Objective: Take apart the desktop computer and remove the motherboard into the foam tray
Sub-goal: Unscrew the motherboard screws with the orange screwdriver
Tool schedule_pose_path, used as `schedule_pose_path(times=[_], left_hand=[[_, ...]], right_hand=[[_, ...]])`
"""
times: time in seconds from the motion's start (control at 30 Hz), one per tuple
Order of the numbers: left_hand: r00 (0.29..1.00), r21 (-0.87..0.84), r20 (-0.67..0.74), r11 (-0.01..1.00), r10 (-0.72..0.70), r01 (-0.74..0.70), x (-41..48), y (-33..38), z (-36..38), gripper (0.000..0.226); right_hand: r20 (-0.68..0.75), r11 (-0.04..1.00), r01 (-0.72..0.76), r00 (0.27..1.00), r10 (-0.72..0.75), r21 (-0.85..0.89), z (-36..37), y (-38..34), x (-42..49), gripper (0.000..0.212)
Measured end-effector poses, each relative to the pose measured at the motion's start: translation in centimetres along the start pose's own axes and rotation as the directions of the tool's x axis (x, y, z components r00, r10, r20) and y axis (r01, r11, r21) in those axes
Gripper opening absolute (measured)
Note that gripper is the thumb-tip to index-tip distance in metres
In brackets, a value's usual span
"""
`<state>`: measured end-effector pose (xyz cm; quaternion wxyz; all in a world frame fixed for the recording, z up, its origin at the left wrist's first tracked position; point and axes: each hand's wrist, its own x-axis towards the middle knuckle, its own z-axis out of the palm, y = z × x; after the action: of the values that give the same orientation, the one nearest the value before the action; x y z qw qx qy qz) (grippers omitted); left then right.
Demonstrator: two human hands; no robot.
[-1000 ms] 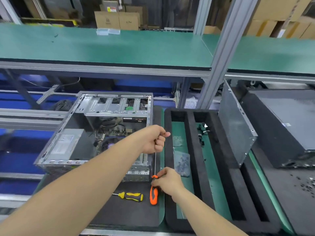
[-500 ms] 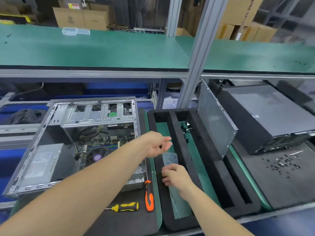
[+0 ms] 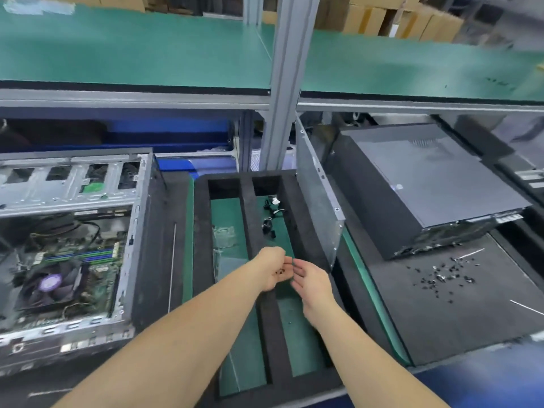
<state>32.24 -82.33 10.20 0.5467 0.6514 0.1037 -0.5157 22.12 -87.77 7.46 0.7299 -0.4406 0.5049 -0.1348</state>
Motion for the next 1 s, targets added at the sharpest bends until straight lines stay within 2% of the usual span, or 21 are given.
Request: schedule_pose_path(times=[0.17,0.33,0.43,0.77,0.9,1.0], left_hand=[[0.999,0.085,-0.033,0.996,-0.038,0.040,1.6,-0.3,2.7,0.055],[0.982,0.211,-0.025,0.959,-0.186,0.187,3.5,-0.1,3.6,0.081],[0.973,0.262,-0.039,0.937,-0.229,0.231,4.2,-0.7,3.8,0.089],[0.948,0.175,0.041,0.936,-0.316,0.305,4.2,-0.2,2.6,0.096],[0.955,0.158,0.038,0.946,-0.293,0.284,4.0,0.2,2.2,0.093],[0.962,0.150,0.070,0.957,-0.262,0.250,3.6,0.2,2.0,0.083]], right_hand=[[0.015,0.995,-0.098,0.995,0.098,0.032,-0.5,1.2,2.5,0.027],[0.048,0.953,-0.217,0.976,0.212,0.213,-0.1,2.9,3.6,0.027],[0.059,0.943,-0.245,0.969,0.238,0.226,-0.2,3.9,3.8,0.025],[0.030,0.945,-0.274,0.961,0.274,0.177,-0.2,4.9,4.3,0.027],[0.017,0.956,-0.258,0.966,0.258,0.140,-0.2,5.0,4.3,0.041],[0.014,0.974,-0.219,0.976,0.218,0.064,-0.2,4.8,4.2,0.031]])
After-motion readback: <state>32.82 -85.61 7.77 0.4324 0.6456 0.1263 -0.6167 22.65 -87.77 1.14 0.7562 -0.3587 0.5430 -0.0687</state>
